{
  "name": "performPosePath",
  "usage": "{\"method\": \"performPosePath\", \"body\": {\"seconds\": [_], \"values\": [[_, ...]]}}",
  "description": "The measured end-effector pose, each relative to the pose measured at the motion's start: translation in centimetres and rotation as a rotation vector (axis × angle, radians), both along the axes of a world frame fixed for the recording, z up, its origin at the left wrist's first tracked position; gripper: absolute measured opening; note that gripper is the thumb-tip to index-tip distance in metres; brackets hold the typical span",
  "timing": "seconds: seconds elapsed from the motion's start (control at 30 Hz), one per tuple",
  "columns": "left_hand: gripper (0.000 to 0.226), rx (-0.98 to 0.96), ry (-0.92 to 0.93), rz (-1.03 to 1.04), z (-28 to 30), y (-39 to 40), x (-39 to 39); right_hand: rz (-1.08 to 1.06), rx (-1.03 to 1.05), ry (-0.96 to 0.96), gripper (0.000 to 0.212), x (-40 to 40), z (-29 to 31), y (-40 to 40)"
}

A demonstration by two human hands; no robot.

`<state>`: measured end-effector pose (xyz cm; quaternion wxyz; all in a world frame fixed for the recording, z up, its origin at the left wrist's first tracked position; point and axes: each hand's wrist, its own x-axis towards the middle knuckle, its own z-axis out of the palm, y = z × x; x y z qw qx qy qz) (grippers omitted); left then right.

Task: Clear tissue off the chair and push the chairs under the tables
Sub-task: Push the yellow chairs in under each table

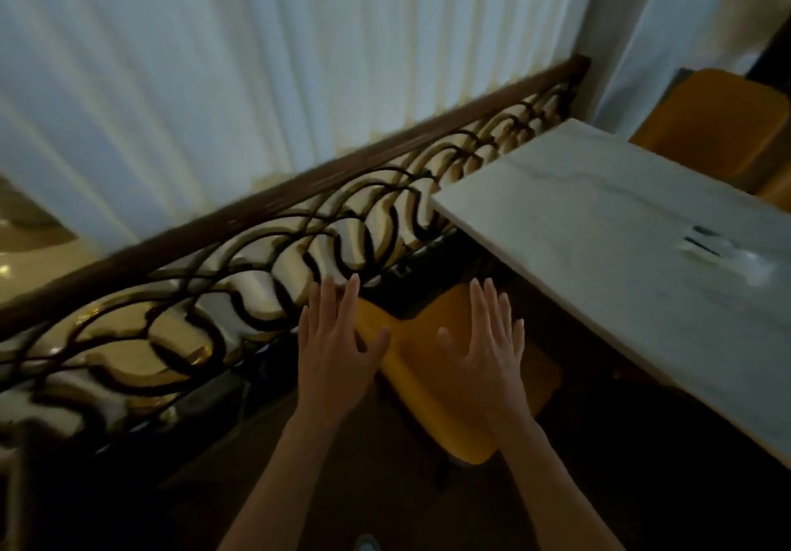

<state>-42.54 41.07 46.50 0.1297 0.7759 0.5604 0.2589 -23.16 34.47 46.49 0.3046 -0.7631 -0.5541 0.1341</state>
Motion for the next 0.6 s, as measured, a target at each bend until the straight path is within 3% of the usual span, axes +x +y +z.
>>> {"method": "performPosePath", "body": {"seconds": [0.3,0.6], "values": [[0.080,-0.023,-0.054,0.359,-0.7,2.8,-15.6,0.387,-0.024,-0.073,0.076,-14.9,0.4,9.3],[0.079,-0.087,-0.082,0.473,-1.8,7.9,-20.0,0.503,-0.056,-0.061,0.076,-19.4,-0.8,17.6]]}}
